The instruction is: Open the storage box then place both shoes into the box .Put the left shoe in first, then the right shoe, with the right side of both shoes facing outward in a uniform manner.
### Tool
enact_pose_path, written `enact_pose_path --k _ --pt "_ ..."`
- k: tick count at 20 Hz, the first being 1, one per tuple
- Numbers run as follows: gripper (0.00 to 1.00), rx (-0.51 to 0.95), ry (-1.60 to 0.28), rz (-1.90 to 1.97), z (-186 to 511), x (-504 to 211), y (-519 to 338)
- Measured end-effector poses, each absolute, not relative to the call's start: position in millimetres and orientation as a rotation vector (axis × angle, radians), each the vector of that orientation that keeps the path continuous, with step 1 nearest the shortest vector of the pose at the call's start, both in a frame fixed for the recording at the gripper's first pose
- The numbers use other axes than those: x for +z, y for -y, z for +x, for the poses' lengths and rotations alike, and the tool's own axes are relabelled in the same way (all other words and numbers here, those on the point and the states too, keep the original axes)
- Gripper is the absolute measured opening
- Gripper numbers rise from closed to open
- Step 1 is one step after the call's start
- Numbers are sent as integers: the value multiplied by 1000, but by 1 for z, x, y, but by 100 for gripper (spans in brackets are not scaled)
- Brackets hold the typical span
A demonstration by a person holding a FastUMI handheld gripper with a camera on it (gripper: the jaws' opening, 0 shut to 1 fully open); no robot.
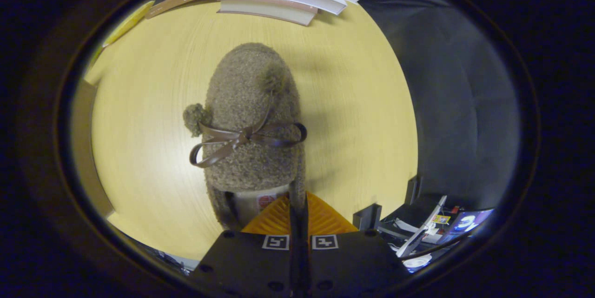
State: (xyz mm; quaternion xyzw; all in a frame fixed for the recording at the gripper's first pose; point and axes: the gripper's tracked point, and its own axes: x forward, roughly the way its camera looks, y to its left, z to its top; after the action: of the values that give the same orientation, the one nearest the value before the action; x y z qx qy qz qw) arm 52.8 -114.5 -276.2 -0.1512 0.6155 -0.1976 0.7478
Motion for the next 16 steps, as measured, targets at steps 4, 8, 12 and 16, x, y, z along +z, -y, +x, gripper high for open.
enact_pose_path --k 4,8,12,16 --pt "4 -466 -1298 -300 51 -264 106" --pt "4 -526 -1258 -349 45 -236 96" --pt "4 -559 -1191 -372 46 -198 75" --pt "4 -577 -1107 -363 45 -150 36"
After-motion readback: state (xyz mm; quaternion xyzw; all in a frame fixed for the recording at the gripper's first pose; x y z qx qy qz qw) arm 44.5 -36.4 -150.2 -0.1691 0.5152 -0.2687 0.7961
